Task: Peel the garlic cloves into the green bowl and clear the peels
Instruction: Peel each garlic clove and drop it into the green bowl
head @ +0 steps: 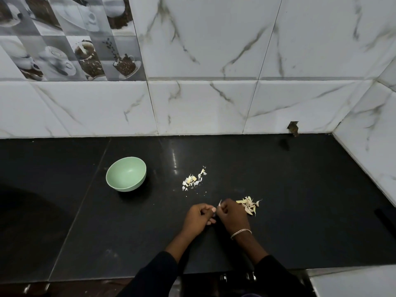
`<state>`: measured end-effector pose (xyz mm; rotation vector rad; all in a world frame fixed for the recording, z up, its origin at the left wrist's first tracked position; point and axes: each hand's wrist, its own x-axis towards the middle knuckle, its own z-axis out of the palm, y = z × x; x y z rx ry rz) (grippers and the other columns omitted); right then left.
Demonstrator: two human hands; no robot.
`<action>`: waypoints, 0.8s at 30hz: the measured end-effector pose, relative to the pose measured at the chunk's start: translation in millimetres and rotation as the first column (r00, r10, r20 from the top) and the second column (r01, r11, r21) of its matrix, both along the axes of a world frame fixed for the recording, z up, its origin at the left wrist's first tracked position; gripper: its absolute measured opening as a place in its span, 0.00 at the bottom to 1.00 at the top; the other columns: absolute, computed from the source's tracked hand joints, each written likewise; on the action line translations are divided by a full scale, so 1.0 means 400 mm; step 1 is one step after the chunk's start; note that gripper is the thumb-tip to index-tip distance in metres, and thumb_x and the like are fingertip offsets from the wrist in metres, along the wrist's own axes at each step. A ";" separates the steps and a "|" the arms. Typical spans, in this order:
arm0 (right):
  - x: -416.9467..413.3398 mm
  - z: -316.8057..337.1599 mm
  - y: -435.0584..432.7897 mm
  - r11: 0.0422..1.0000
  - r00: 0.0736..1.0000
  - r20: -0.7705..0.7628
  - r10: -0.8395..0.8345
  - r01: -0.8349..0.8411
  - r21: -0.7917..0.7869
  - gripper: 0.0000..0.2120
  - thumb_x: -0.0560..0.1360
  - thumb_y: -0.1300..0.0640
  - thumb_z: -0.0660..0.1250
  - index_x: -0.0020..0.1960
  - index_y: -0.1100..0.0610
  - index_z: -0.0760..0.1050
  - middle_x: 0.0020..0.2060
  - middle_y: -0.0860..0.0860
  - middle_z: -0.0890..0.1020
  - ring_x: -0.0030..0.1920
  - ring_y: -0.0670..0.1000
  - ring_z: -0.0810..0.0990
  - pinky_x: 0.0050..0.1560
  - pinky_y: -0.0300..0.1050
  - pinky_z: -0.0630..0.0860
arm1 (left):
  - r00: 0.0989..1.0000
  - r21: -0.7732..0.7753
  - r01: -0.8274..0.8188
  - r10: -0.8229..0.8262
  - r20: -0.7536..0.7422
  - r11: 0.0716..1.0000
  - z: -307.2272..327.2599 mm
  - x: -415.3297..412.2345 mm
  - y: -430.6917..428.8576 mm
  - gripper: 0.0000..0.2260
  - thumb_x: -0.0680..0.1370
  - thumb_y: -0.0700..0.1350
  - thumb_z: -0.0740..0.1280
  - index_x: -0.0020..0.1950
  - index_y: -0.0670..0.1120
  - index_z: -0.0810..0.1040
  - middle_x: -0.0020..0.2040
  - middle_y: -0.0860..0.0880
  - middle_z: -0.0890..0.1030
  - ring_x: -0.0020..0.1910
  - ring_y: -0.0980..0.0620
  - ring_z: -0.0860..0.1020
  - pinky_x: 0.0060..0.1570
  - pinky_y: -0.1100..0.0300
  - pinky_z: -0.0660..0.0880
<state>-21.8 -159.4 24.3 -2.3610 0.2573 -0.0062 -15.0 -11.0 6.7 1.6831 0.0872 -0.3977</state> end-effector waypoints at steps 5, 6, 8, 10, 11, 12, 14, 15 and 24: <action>0.011 0.007 0.039 0.994 0.988 0.122 0.091 -0.097 0.045 0.04 0.76 0.54 0.71 0.43 0.53 0.79 0.37 0.47 0.82 0.39 0.46 0.80 0.44 0.42 0.74 | 0.982 -0.269 -0.146 0.107 -0.156 0.952 0.041 0.009 0.004 0.09 0.82 0.41 0.66 0.55 0.37 0.83 0.46 0.42 0.86 0.39 0.55 0.82 0.40 0.65 0.79; 0.011 0.005 0.042 0.993 0.985 0.141 0.104 -0.111 0.043 0.02 0.76 0.56 0.71 0.45 0.54 0.80 0.39 0.47 0.83 0.41 0.47 0.81 0.45 0.43 0.74 | 0.980 -0.274 -0.163 0.123 -0.159 0.948 0.049 0.012 0.006 0.08 0.82 0.40 0.67 0.54 0.36 0.82 0.46 0.42 0.86 0.38 0.56 0.82 0.39 0.65 0.79; 0.007 0.008 0.052 0.990 0.976 0.177 0.129 -0.137 0.030 0.02 0.75 0.59 0.70 0.47 0.56 0.82 0.42 0.49 0.83 0.43 0.49 0.81 0.47 0.43 0.74 | 0.976 -0.255 -0.193 0.158 -0.151 0.947 0.059 0.017 0.014 0.07 0.81 0.37 0.67 0.53 0.34 0.82 0.43 0.42 0.86 0.35 0.56 0.82 0.36 0.65 0.79; 0.006 0.013 0.059 0.985 0.967 0.194 0.168 -0.174 0.018 0.03 0.75 0.61 0.70 0.48 0.57 0.82 0.43 0.51 0.83 0.44 0.51 0.81 0.48 0.45 0.75 | 0.975 -0.225 -0.206 0.180 -0.129 0.952 0.064 0.022 0.024 0.06 0.81 0.35 0.66 0.51 0.34 0.81 0.39 0.43 0.85 0.33 0.57 0.82 0.34 0.66 0.78; 0.008 0.013 0.062 0.981 0.964 0.189 0.185 -0.193 0.023 0.04 0.75 0.61 0.69 0.48 0.57 0.82 0.43 0.51 0.83 0.44 0.51 0.81 0.48 0.46 0.76 | 0.977 -0.210 -0.204 0.183 -0.112 0.956 0.067 0.023 0.029 0.06 0.81 0.34 0.65 0.50 0.34 0.81 0.38 0.44 0.84 0.32 0.57 0.81 0.34 0.66 0.78; 0.010 0.017 0.064 0.978 0.964 0.182 0.195 -0.206 0.039 0.04 0.75 0.60 0.69 0.47 0.56 0.82 0.42 0.51 0.83 0.43 0.51 0.82 0.48 0.47 0.77 | 0.979 -0.193 -0.196 0.181 -0.092 0.961 0.068 0.024 0.033 0.06 0.82 0.34 0.64 0.49 0.34 0.81 0.38 0.44 0.83 0.32 0.56 0.81 0.34 0.66 0.78; 0.018 0.025 0.066 0.973 0.968 0.163 0.191 -0.209 0.100 0.02 0.74 0.55 0.69 0.45 0.53 0.81 0.40 0.48 0.83 0.41 0.49 0.83 0.47 0.51 0.79 | 0.985 -0.149 -0.173 0.168 -0.043 0.974 0.075 0.024 0.036 0.08 0.83 0.35 0.63 0.47 0.35 0.79 0.36 0.45 0.82 0.31 0.56 0.81 0.35 0.66 0.78; 0.023 0.032 0.068 0.971 0.972 0.154 0.180 -0.200 0.131 0.02 0.74 0.54 0.70 0.44 0.51 0.79 0.38 0.47 0.82 0.39 0.47 0.83 0.45 0.51 0.80 | 0.987 -0.123 -0.161 0.160 -0.019 0.979 0.079 0.023 0.037 0.08 0.83 0.35 0.62 0.47 0.35 0.79 0.36 0.45 0.82 0.31 0.57 0.81 0.35 0.66 0.78; 0.063 0.076 0.055 0.953 0.935 0.198 0.293 -0.303 0.021 0.07 0.74 0.65 0.70 0.51 0.59 0.83 0.44 0.53 0.82 0.43 0.51 0.81 0.48 0.42 0.75 | 0.981 0.008 -0.125 0.122 0.153 0.992 0.095 0.032 0.054 0.11 0.82 0.34 0.63 0.41 0.39 0.79 0.30 0.51 0.82 0.27 0.59 0.76 0.32 0.67 0.73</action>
